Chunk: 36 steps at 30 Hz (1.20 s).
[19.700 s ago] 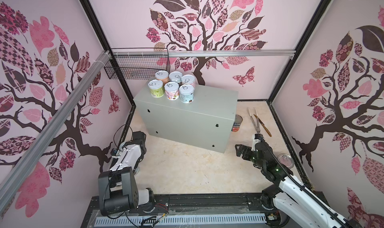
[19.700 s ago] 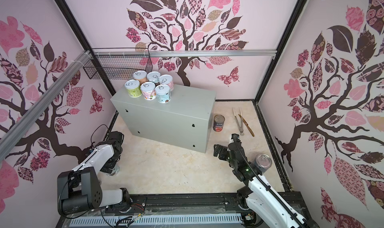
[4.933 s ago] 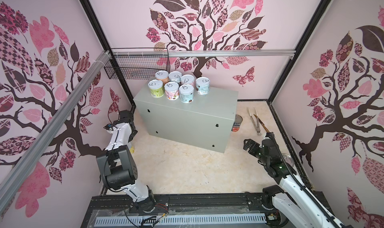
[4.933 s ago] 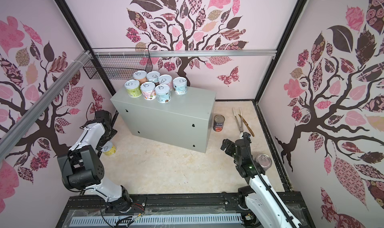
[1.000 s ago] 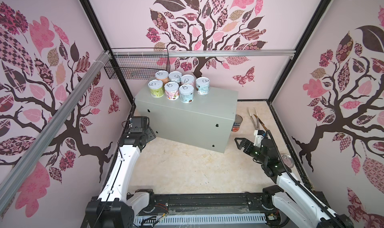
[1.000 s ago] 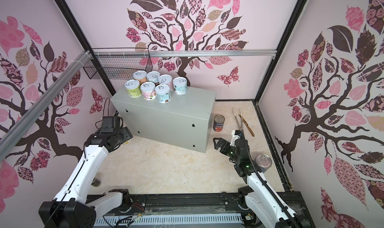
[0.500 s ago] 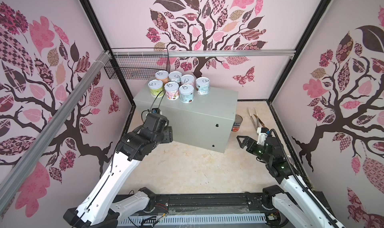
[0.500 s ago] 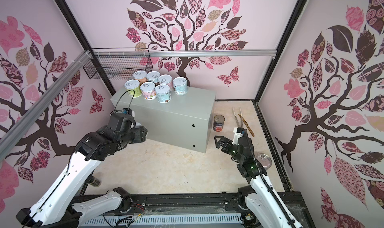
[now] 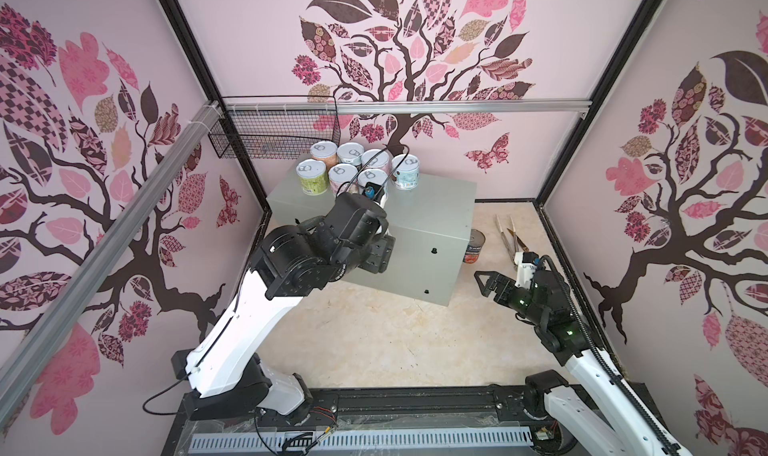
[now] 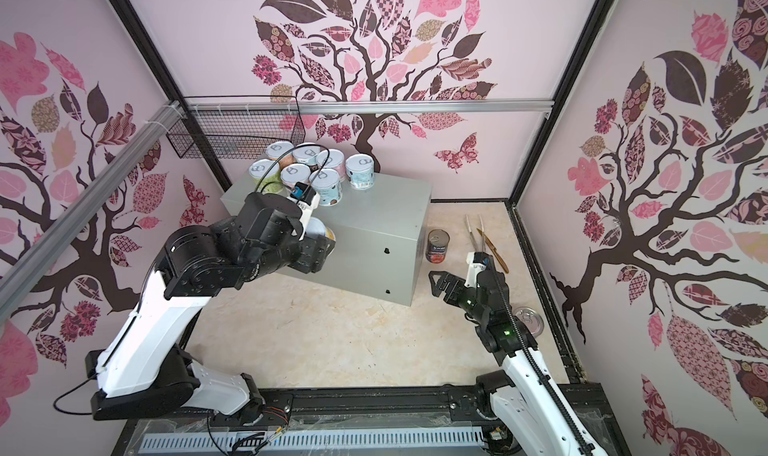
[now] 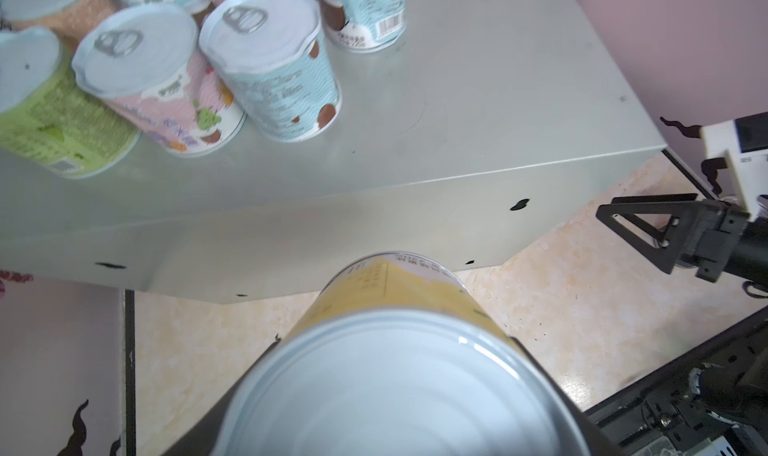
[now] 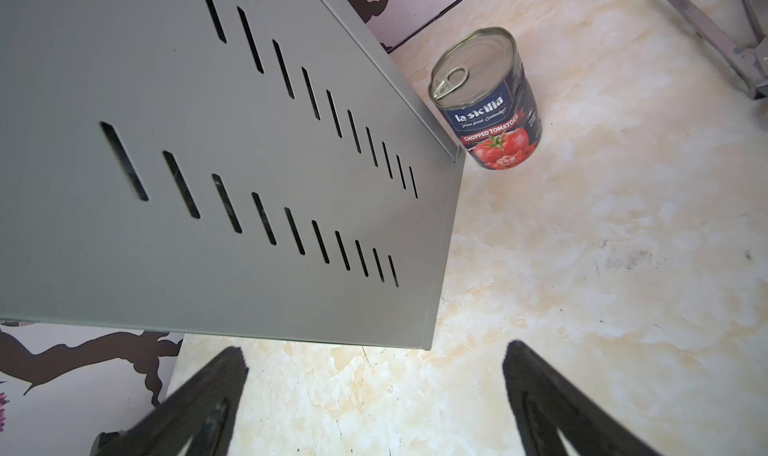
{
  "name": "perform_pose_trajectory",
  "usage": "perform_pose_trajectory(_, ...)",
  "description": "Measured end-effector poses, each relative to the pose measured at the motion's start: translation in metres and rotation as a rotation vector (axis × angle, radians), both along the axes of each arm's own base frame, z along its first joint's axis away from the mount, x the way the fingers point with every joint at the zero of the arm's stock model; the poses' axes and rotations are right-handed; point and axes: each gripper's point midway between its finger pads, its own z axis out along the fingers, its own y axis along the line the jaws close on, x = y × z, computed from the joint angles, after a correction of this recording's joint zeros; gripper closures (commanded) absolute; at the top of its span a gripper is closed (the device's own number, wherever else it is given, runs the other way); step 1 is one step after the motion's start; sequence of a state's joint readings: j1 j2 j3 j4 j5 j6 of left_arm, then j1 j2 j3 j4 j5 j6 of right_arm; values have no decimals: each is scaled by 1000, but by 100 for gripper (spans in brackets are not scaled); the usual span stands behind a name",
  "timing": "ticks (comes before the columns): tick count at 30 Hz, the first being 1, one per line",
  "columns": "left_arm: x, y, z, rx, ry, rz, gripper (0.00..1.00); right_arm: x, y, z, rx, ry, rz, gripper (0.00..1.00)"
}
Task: Place and organize the canned foods onto the counter
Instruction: 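Lift the yellow can with the left gripper up to the cabinet top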
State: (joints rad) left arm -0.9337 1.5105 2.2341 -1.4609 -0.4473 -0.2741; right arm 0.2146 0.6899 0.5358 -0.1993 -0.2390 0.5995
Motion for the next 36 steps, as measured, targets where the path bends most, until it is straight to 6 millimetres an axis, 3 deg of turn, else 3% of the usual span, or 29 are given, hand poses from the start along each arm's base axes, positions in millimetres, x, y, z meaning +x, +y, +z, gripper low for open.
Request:
perform_pose_trajectory(5,11,-23,9,21,-33,-27,49,-1,-1,-1,-15,-2,1,0)
perform_pose_trajectory(14,42,-55,-4,91,-55,-16,48,-1,-2,2,-27,-27,4,0)
perform_pose_trajectory(23,73,-81,-20,139,-80,-5,47,-7,-1,-29,-43,32,18,0)
perform_pose_trajectory(36,108,-69,-27,75,-41,41,43,-4,3,-53,-50,76,40,0)
